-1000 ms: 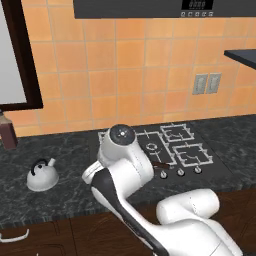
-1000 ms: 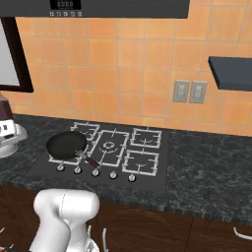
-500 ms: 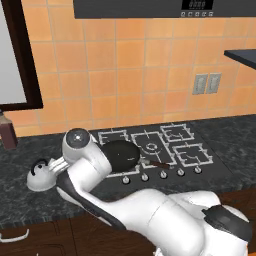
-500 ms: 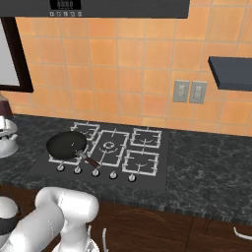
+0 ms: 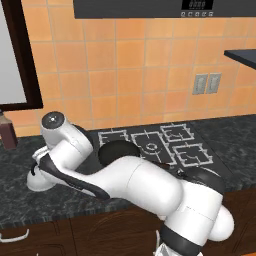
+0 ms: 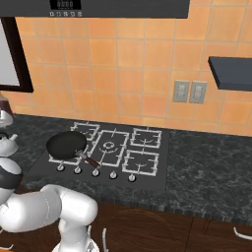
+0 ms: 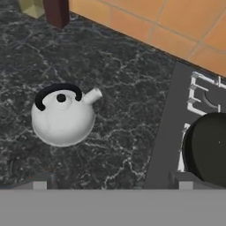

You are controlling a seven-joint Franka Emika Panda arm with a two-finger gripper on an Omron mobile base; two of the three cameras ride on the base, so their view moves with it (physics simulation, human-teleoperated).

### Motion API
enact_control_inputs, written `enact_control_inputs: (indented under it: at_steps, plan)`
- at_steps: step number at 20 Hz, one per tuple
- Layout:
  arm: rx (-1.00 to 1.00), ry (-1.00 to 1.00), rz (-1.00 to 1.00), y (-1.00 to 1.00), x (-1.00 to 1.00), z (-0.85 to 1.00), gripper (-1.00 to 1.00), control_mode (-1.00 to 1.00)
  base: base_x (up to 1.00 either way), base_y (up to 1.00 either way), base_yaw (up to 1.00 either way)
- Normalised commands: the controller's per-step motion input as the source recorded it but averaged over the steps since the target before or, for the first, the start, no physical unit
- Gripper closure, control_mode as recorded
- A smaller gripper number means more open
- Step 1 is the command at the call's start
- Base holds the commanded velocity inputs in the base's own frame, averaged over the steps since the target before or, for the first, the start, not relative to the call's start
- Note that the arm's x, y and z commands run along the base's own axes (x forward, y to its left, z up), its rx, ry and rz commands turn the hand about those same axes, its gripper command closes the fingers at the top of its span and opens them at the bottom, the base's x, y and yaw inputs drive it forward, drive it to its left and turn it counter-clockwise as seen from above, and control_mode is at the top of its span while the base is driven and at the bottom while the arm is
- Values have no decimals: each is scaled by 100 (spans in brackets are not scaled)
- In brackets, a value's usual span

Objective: Pick the kettle from the counter and place it on a stove burner. Then turn the burner on.

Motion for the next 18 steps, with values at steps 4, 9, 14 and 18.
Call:
enact_control_inputs:
  at_steps: [4, 9, 14, 18]
  plan:
    - [21, 0, -24, 0, 2, -45, -100, -100, 0, 0, 0]
    - [21, -1, -37, 40, 5, -15, -100, -100, 0, 0, 0]
    - [11, 1, -30, 54, 22, -21, -100, -100, 0, 0, 0]
    - [2, 16, -12, 53, 47, -3, -100, -100, 0, 0, 0]
